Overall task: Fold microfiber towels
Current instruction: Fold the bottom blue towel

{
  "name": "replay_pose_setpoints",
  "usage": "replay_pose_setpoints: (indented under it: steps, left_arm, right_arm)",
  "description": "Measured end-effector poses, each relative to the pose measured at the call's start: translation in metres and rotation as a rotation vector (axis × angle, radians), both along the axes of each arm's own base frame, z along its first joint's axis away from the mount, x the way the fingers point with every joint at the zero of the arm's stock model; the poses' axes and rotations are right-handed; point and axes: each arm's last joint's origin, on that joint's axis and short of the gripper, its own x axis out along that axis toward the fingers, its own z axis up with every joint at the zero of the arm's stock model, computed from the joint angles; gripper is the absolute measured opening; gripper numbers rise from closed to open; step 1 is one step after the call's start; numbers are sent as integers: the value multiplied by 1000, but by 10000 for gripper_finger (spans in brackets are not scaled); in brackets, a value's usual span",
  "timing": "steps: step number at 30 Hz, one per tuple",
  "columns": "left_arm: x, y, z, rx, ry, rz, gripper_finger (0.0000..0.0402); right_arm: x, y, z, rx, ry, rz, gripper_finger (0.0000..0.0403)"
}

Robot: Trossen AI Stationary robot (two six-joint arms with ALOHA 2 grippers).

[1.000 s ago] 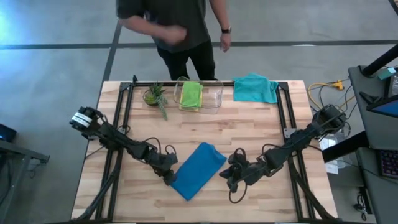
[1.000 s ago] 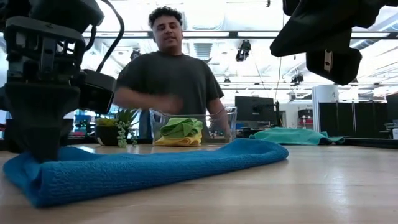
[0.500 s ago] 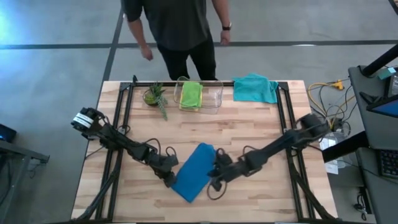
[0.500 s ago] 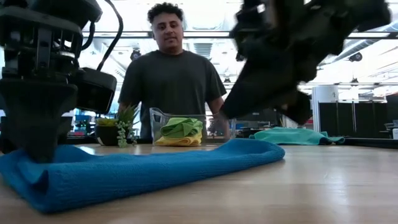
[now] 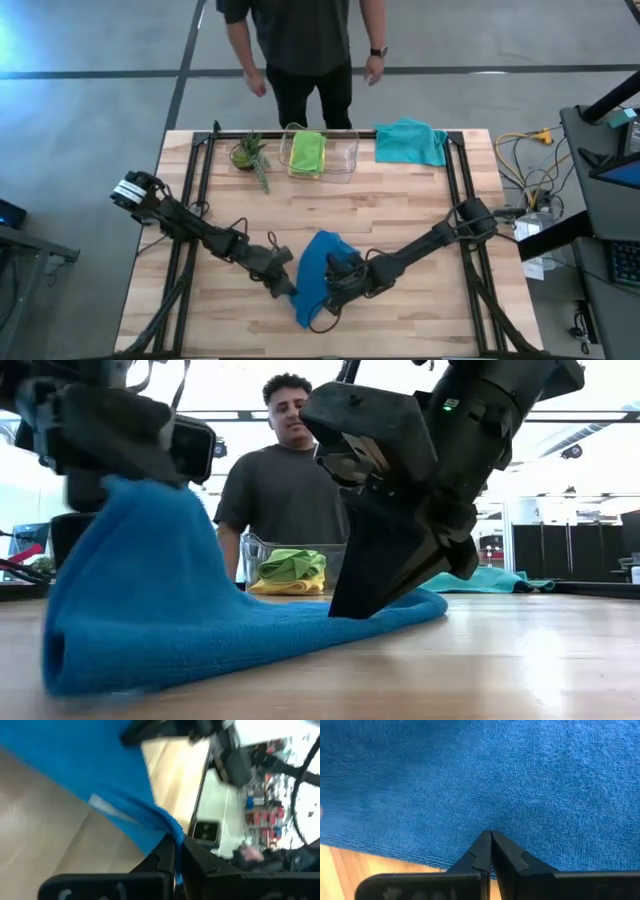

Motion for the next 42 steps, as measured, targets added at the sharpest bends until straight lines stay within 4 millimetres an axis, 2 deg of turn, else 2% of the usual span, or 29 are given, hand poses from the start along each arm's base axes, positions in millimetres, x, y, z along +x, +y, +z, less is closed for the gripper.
replay_pose_setpoints:
  steps: [4,10,16,22,31,36,42]
  left_arm:
    - [5,7,5,2,-52,73,0]
    - [14,22,11,3,-130,197,0]
    - [20,41,14,14,-161,297,0]
    - [25,58,13,39,-161,353,0]
    - [29,88,12,60,-163,449,0]
    - [31,102,12,75,-165,481,0]
    - [36,115,19,48,-184,445,0]
  right_arm:
    - [-1,-1,5,-13,-4,-20,8]
    - [-16,-4,32,-80,5,-55,8]
    - [-45,2,63,-165,10,-143,8]
    - [-78,18,79,-174,16,-226,8]
    - [-106,51,77,-82,-18,-309,8]
    - [-114,56,75,-60,-17,-341,8]
    - [-114,51,73,-98,-39,-378,8]
